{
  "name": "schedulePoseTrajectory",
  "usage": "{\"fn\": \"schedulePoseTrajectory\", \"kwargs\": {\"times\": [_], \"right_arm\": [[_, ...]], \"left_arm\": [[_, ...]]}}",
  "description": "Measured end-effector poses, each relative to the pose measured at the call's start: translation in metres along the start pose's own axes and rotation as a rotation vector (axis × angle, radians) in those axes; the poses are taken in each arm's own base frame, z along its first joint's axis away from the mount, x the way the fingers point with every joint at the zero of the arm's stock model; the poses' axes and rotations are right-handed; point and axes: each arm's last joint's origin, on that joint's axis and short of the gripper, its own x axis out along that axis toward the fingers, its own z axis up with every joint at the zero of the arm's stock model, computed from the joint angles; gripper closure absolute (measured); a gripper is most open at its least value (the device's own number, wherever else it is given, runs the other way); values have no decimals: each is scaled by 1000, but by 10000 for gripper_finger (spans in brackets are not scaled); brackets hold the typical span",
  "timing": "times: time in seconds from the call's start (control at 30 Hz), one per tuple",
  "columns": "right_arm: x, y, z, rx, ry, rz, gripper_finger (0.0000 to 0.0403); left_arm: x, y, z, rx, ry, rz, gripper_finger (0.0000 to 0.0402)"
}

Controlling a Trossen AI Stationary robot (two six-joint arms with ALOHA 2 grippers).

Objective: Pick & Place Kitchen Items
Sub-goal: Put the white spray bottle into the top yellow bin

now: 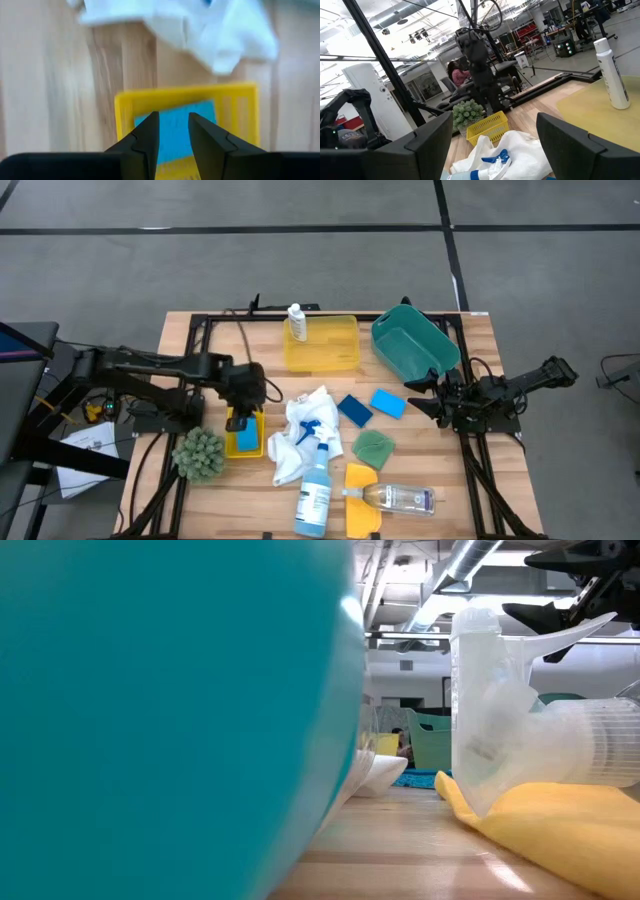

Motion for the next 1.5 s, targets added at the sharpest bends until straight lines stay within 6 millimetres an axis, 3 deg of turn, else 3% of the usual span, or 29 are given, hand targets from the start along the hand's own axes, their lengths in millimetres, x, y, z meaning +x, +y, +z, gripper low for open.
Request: {"fn": "schedulePoseTrajectory", "kwargs": {"times": [0.37,0.6,0.9,1.3,1.5], "right_arm": [[0,0,0,0,0,1,125],[0,0,0,-2,4,-1,125],[0,0,-1,-3,7,-2,125],[0,0,-1,-3,7,-2,125],[0,0,-1,-6,12,-4,125]], "left_arm": [[-54,-12,14,143,-533,17,302],[-65,-21,24,297,-726,42,302],[-41,-21,38,412,-819,249,302],[8,-14,74,488,-831,303,302],[19,-15,88,546,-858,344,302]]}}
